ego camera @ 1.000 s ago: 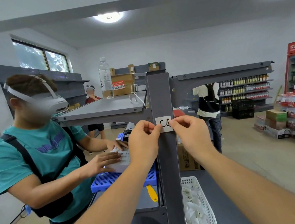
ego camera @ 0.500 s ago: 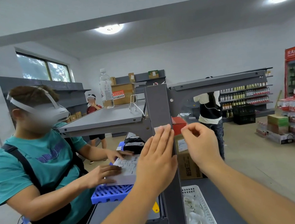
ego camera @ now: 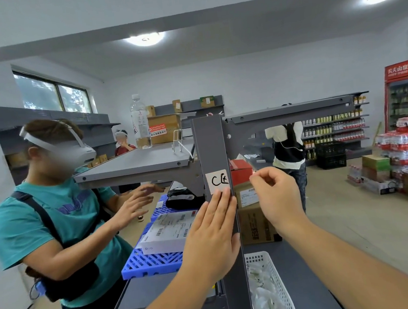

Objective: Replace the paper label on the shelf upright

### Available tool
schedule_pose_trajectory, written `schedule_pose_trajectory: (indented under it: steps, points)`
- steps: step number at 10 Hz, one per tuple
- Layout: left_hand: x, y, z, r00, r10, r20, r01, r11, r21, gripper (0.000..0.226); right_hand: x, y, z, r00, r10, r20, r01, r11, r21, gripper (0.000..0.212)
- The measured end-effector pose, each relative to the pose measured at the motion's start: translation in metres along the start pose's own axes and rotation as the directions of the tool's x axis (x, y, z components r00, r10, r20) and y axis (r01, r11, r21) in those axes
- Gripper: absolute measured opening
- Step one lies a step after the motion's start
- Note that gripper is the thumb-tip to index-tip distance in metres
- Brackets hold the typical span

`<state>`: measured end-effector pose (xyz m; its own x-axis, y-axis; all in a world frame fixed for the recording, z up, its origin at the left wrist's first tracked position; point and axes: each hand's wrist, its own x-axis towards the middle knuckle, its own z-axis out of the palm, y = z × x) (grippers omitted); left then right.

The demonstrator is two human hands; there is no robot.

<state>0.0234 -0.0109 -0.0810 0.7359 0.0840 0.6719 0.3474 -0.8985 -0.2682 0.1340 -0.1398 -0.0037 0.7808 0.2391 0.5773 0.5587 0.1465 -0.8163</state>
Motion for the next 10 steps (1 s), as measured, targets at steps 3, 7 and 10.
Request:
schedule_pose_trajectory:
  steps: [3,7,10]
  points:
    - [0.009,0.006,-0.009,1.0,-0.005,0.023,0.005,1.0,-0.008,0.073,-0.007,-0.006,-0.001,1.0,-0.02,0.019,0.019,0.999,0.03,0.02]
    - [-0.003,0.006,-0.009,0.992,-0.096,0.08,0.099,0.994,-0.039,0.077,-0.018,-0.017,-0.024,0.999,-0.006,0.032,0.006,1.0,0.002,0.018]
    - [-0.01,0.009,-0.027,0.984,-0.083,0.16,0.098,0.991,-0.09,0.073,-0.04,-0.091,-0.069,0.974,-0.227,0.012,0.216,0.944,0.251,0.021]
